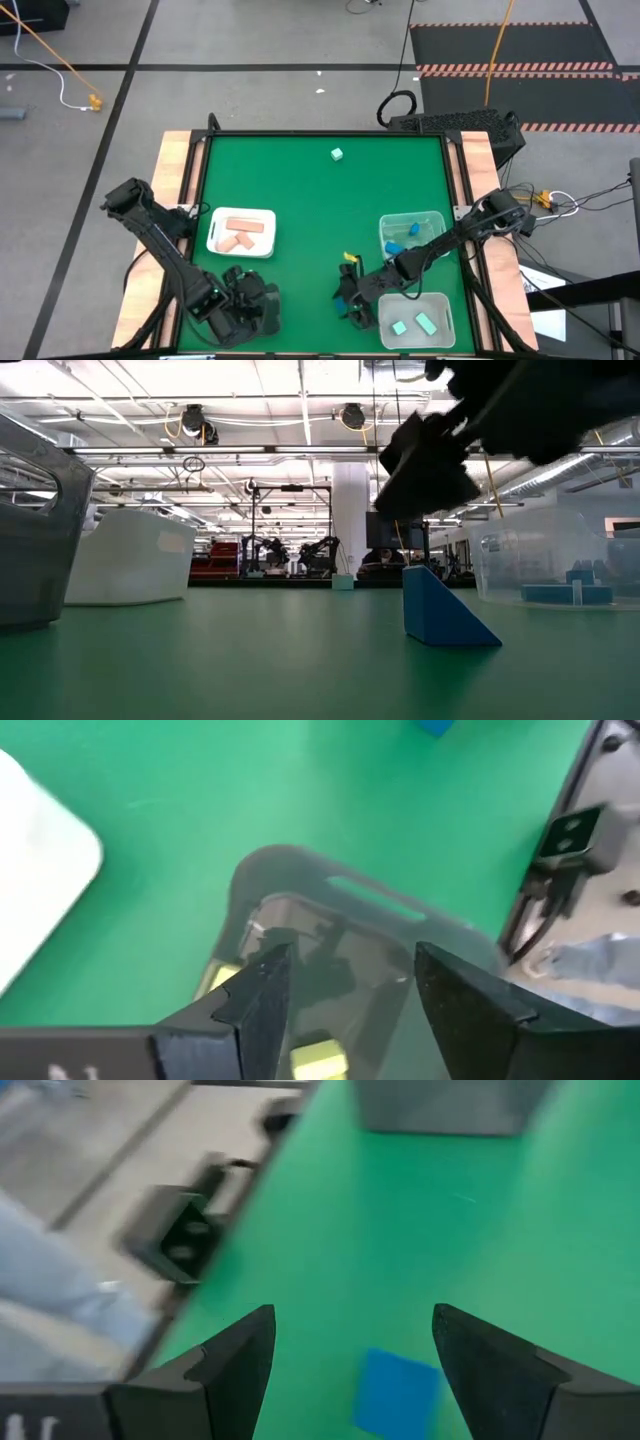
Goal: Sort & place blocks by color
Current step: Put the blue block into the transparent bin, then adjust the gray bin
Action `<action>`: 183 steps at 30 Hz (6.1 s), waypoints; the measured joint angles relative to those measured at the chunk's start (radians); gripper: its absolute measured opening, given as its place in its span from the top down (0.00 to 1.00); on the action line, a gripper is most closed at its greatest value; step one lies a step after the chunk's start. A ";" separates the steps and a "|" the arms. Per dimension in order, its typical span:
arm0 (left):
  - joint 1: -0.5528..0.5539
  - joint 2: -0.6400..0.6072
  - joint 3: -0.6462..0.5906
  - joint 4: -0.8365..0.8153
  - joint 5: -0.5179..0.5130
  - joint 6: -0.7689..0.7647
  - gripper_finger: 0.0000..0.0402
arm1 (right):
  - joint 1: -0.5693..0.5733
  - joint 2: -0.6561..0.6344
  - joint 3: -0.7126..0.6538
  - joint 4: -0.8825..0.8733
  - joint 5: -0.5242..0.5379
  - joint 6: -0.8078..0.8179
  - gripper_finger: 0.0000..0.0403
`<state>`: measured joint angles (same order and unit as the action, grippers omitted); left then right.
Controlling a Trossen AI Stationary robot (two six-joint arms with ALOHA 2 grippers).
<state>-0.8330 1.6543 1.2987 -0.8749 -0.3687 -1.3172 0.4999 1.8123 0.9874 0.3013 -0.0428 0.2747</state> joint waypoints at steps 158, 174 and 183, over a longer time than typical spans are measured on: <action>0.658 0.000 0.000 0.185 -0.288 0.449 0.46 | -0.039 -0.748 -0.112 -1.540 -0.298 1.130 0.40; 0.676 0.000 0.000 0.185 -0.288 0.512 0.46 | 0.040 -0.565 -0.112 -1.451 -0.265 1.113 0.60; 0.674 0.000 0.000 0.185 -0.245 0.511 0.46 | 0.040 -0.510 -0.112 -1.403 -0.251 1.115 0.89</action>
<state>-0.1586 1.6539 1.2991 -0.6903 -0.6133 -0.8060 0.5400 1.3028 0.8757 -1.1014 -0.2942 1.3902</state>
